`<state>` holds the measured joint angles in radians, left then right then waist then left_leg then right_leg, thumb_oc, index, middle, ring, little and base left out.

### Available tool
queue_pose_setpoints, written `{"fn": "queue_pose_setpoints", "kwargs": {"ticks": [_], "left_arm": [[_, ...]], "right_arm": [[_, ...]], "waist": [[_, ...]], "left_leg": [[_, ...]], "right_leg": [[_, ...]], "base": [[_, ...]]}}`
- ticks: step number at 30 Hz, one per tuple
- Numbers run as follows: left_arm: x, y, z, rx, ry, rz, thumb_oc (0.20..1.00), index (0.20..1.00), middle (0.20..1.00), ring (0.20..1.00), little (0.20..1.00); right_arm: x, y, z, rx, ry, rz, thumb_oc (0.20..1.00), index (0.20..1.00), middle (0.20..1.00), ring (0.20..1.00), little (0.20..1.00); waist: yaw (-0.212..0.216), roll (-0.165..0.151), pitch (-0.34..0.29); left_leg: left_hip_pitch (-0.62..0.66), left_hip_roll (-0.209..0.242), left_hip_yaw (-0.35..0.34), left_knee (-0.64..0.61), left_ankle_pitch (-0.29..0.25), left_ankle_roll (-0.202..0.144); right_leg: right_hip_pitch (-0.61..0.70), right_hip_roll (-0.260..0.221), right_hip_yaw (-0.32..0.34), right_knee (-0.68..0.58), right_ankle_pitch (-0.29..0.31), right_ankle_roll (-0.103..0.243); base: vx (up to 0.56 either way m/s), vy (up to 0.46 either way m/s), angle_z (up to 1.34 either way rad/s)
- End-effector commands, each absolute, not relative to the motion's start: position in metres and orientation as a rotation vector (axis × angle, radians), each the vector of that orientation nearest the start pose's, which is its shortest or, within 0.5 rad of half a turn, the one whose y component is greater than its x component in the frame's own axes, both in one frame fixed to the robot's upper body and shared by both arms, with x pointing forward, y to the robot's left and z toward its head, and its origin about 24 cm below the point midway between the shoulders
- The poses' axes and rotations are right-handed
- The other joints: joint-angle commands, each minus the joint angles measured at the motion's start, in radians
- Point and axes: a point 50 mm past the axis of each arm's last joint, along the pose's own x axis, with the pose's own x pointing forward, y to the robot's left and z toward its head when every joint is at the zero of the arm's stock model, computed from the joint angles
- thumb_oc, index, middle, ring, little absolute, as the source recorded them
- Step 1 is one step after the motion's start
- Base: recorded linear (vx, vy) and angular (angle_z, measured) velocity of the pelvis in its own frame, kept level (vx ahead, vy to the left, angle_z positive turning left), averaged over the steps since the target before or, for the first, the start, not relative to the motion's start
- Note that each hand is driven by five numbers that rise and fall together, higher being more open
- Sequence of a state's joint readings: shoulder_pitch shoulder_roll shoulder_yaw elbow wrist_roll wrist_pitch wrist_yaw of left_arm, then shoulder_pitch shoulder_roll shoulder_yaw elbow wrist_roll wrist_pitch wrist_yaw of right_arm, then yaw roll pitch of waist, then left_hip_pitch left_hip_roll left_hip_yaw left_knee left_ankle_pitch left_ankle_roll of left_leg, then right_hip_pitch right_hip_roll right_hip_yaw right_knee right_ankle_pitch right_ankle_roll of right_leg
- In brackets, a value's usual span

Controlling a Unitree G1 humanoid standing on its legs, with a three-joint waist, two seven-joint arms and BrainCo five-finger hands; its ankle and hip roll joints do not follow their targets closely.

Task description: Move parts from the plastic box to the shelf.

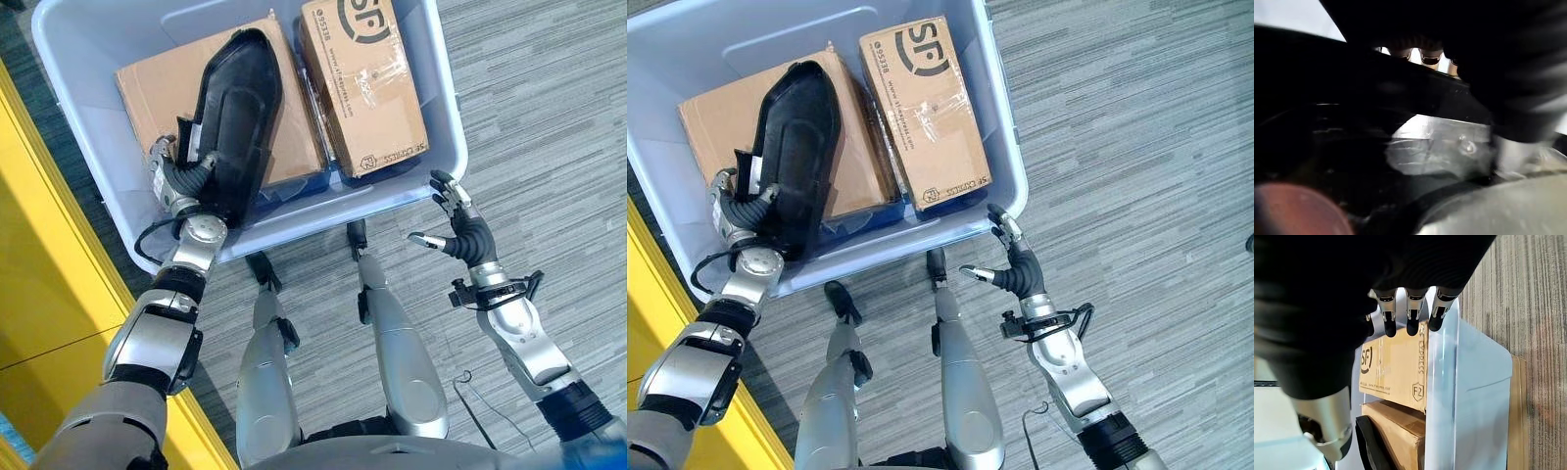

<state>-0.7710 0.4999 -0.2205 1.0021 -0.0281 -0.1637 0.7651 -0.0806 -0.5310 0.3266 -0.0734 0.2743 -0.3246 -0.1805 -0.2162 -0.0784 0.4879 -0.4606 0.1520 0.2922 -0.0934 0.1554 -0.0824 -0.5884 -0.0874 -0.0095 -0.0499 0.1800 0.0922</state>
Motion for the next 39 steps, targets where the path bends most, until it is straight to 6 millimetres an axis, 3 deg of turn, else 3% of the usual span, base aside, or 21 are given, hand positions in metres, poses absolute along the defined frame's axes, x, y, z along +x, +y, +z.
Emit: {"fn": "queue_pose_setpoints", "kwargs": {"ticks": [1,14,15,24,31,33,39], "left_arm": [[0.369,0.259,0.096,0.61,-0.016,0.624,0.2,0.2,0.2,0.2,0.2],[0.364,0.247,0.079,0.584,0.004,0.571,0.2,0.2,0.2,0.2,0.2],[0.364,0.246,0.079,0.585,0.005,0.57,0.2,0.2,0.2,0.2,0.2],[0.353,0.24,0.072,0.491,-0.045,0.542,0.2,0.2,0.2,0.2,0.2],[0.333,0.236,0.079,0.492,-0.182,0.511,0.2,0.2,0.2,0.2,0.2],[0.316,0.24,0.088,0.474,-0.267,0.505,0.2,0.2,0.2,0.2,0.2],[0.293,0.246,0.098,0.444,-0.357,0.501,0.2,0.2,0.2,0.2,0.2]], "right_arm": [[0.246,-0.163,0.121,-0.13,-0.493,0.233,1.0,1.0,1.0,1.0,1.0],[0.243,-0.169,0.116,-0.123,-0.465,0.217,1.0,1.0,1.0,1.0,1.0],[0.243,-0.169,0.116,-0.124,-0.465,0.219,1.0,1.0,1.0,1.0,1.0],[0.246,-0.171,0.113,-0.128,-0.444,0.194,1.0,1.0,1.0,1.0,1.0],[0.246,-0.178,0.107,-0.139,-0.414,0.161,1.0,1.0,1.0,1.0,1.0],[0.247,-0.183,0.105,-0.155,-0.397,0.142,1.0,1.0,1.0,1.0,1.0],[0.246,-0.191,0.103,-0.169,-0.376,0.119,1.0,1.0,1.0,1.0,1.0]], "waist": [[-0.037,-0.054,0.012],[-0.029,-0.033,-0.017],[-0.029,-0.039,-0.017],[-0.002,-0.015,-0.052],[0.034,0.015,-0.092],[0.055,0.027,-0.124],[0.084,0.047,-0.17]], "left_leg": [[0.141,0.046,-0.033,0.13,-0.18,-0.058],[0.202,0.036,-0.034,0.092,-0.175,-0.057],[0.193,0.032,-0.027,0.092,-0.15,-0.053],[0.251,0.023,-0.039,0.058,-0.143,-0.054],[0.304,0.011,-0.062,0.017,-0.129,-0.053],[0.323,0.008,-0.079,0.006,-0.125,-0.053],[0.348,0.011,-0.101,0.006,-0.127,-0.054]], "right_leg": [[0.007,-0.059,-0.011,0.169,-0.075,0.086],[0.047,-0.064,-0.018,0.156,-0.077,0.089],[0.04,-0.068,-0.018,0.152,-0.055,0.08],[0.106,-0.083,-0.03,0.131,-0.053,0.083],[0.18,-0.098,-0.053,0.102,-0.05,0.087],[0.222,-0.109,-0.068,0.078,-0.044,0.087],[0.284,-0.122,-0.095,0.059,-0.051,0.087]], "base": [[0.0,0.0,0.0],[-0.01,-0.001,0.0],[-0.07,-0.017,-0.01],[0.0,0.001,0.0],[0.04,0.011,0.12],[0.04,0.001,0.11],[0.03,-0.01,0.12]]}}
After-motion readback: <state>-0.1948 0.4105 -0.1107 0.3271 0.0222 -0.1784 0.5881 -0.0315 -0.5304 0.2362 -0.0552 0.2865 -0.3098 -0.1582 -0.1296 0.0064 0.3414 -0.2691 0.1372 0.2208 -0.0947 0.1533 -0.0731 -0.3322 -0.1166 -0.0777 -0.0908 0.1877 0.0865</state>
